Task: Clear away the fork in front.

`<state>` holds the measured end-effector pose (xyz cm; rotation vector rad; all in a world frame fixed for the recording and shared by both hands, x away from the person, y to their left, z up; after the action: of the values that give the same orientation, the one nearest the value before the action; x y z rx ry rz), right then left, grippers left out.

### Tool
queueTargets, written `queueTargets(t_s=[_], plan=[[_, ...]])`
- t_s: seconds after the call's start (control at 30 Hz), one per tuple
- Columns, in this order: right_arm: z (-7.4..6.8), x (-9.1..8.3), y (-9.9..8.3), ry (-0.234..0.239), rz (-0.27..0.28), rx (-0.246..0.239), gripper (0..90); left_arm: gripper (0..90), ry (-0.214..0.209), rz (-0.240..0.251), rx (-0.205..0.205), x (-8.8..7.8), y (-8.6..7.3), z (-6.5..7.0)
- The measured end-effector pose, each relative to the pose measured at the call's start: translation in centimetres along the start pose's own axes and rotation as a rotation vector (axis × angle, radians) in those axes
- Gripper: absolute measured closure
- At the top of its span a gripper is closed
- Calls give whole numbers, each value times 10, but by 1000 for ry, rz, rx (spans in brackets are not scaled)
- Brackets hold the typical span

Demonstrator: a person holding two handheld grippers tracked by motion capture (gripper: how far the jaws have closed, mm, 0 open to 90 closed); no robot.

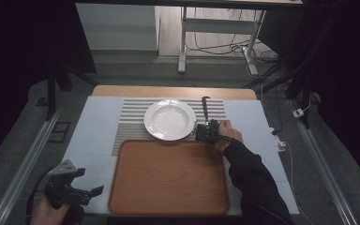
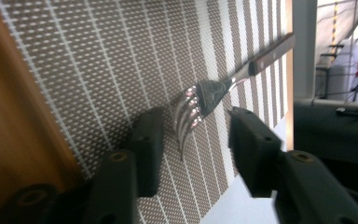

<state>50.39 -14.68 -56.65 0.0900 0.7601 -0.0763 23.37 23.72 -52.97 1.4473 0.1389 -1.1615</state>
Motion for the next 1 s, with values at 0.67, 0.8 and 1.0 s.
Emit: queueTargets(t_s=[0.67, 0.8, 1.0], plan=[[-12, 3, 2, -132, -18, -139, 890, 0, -1, -6, 5, 0, 0, 1], [-8, 0, 5, -158, 25, -135, 891, 0, -1, -6, 5, 0, 0, 1], [-4, -10, 3, -170, 27, -118, 892, 0, -2, -6, 4, 0, 0, 1]])
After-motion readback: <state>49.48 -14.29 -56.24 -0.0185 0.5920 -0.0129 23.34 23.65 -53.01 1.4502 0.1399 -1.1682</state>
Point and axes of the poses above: each handheld gripper's, and its own axes: x roughly forward along the jaws, y roughly out of its top, z roughly to its right, the point moved 7 cm from there along x, roughly forward along the jaws
